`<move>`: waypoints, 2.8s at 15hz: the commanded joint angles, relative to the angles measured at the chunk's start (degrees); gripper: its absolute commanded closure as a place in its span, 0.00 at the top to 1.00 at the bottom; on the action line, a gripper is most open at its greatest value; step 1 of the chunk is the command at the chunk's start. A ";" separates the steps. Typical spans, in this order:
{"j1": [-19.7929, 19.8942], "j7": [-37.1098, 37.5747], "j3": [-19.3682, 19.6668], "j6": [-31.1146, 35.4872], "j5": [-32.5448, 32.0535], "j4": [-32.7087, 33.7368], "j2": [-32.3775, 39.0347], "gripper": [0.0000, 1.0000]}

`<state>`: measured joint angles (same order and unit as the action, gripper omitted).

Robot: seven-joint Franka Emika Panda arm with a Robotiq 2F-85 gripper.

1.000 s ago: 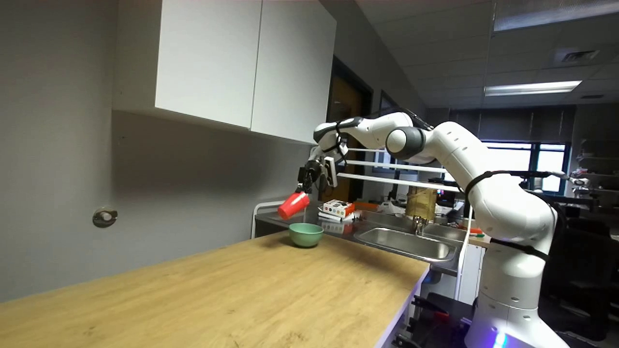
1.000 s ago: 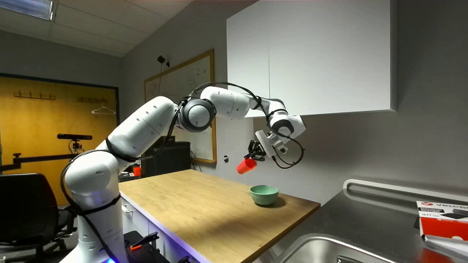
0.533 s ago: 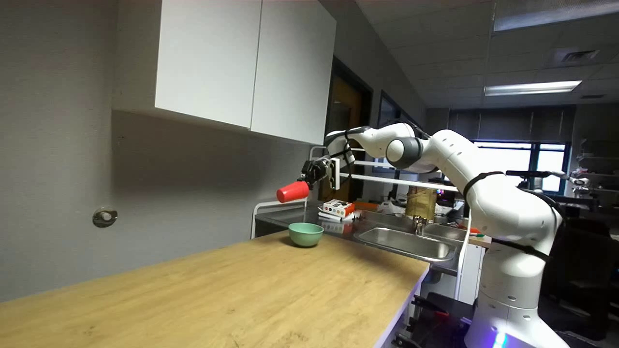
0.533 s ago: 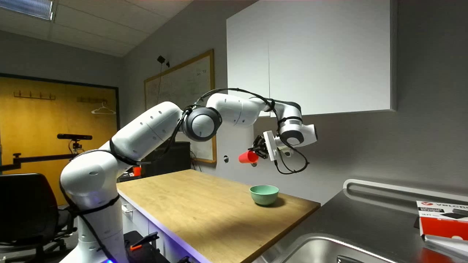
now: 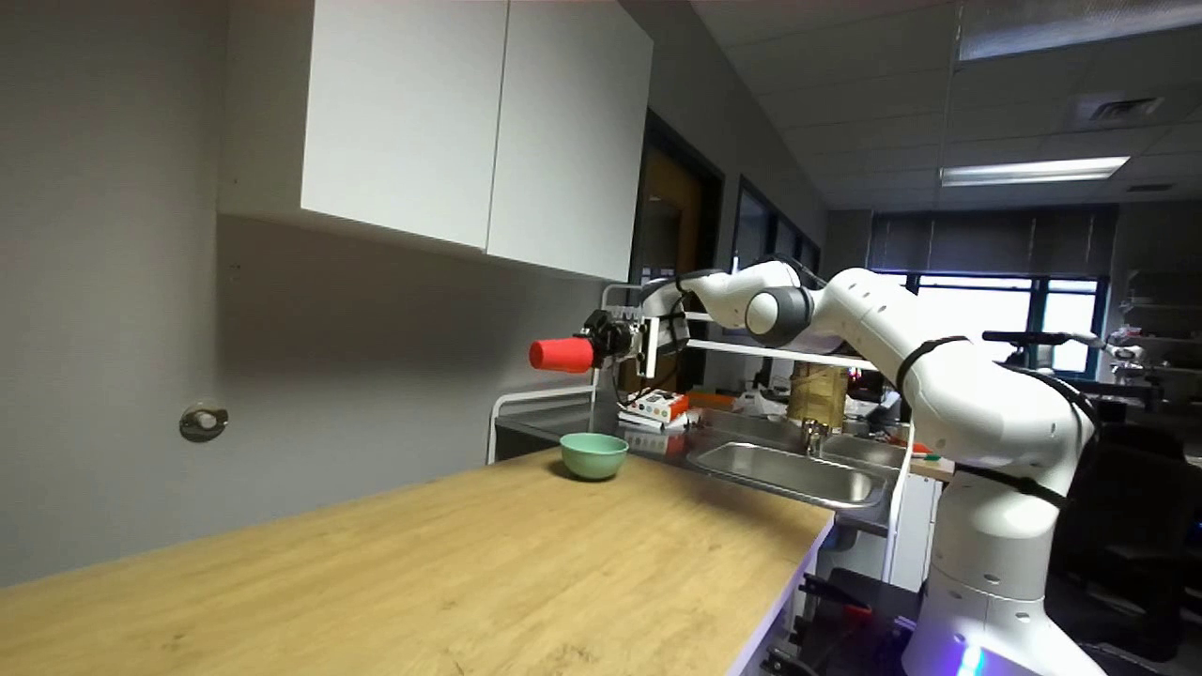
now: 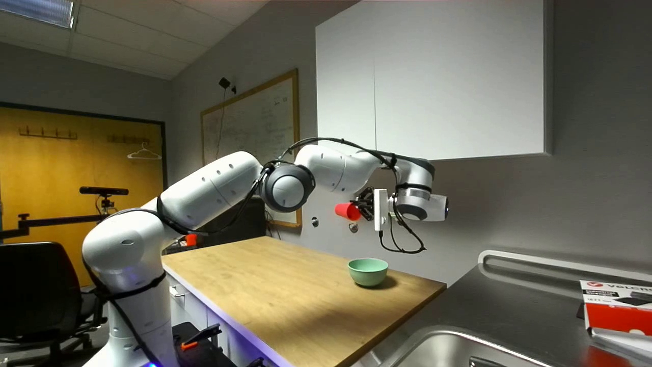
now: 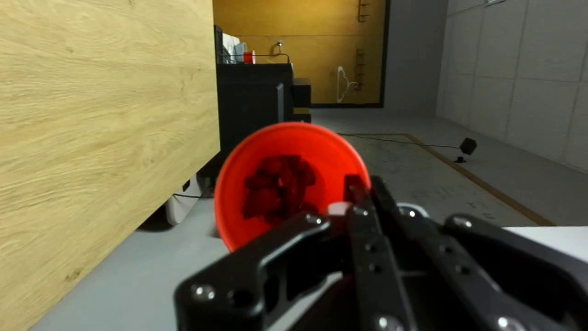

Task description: Pour the things in the cup into the bowl

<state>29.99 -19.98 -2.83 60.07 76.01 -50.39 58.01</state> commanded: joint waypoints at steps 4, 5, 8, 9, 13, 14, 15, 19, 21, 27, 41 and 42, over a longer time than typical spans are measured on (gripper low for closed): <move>0.52 5.73 -1.49 -2.09 8.29 4.32 4.43 0.02; 0.45 6.28 -1.42 -2.01 9.29 4.30 4.63 0.02; 0.34 7.53 -1.29 -1.80 12.03 4.31 5.03 0.02; 0.81 5.29 -0.66 -2.11 12.11 4.93 5.89 0.02; 1.36 4.62 -0.83 -3.42 13.07 5.25 7.25 0.02; 1.52 4.47 -0.85 -3.99 13.20 5.51 7.63 0.02; 1.69 4.34 -0.87 -4.47 13.35 5.78 8.00 0.02; 1.46 5.06 -1.12 -5.68 14.52 6.53 9.77 0.02; 1.14 4.96 -1.21 -6.29 14.54 6.73 11.49 0.02; 0.58 5.09 -1.84 -6.71 14.40 9.96 17.33 0.02; 1.64 7.94 -2.84 -7.55 14.24 15.36 16.53 0.02; 1.51 8.03 -2.67 -7.64 13.85 15.81 16.69 0.02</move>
<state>31.27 -14.59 -4.57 52.96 90.24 -37.78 73.82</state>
